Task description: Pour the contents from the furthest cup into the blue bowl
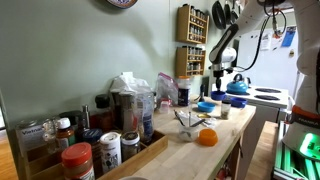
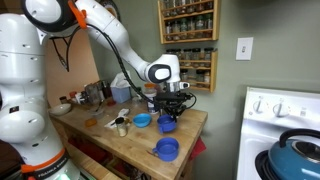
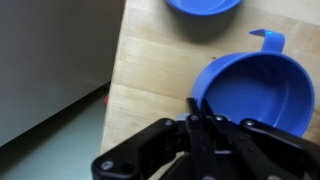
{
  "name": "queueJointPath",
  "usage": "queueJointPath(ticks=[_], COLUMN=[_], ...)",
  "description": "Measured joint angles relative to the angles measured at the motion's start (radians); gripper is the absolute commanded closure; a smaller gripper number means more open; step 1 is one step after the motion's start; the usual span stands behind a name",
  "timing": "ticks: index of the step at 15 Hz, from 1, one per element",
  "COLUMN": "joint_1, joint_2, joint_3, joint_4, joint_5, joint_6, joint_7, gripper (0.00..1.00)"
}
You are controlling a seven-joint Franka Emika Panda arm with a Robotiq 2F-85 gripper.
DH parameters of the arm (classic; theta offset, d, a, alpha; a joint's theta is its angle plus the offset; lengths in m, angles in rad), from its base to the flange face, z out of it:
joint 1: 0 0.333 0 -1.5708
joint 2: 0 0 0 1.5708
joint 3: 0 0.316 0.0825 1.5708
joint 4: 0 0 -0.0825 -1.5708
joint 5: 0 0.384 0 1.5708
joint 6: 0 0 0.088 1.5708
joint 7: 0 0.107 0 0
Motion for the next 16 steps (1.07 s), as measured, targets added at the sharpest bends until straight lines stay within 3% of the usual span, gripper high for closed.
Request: queueJointPath(ticks=[3,4,6,9,14,15,16], joint_1=[-0.022,-0.03,-0.044,-0.061,-0.073,-0.073,-0.073], joint_2=[0.05,0.064,0.087,0.083,-0.055,-0.102,-0.152], joint_3=[0.018,0.025,0.039,0.045,0.026,0.021,0.017], joint_4=[0.024,0.032,0.05,0.072,0.058,0.033,0.0], joint_5=[0.029,0.043,0.068,0.083,0.014,-0.02,-0.044], joint_6=[0.0,0.0,-0.005,-0.005,-0.008,0.004,0.019], joint_7=[0.0,0.0,0.0,0.001,-0.018,-0.044,-0.076], gripper=[0.99,0.71,0.63,0.41,0.04,0.01,0.14])
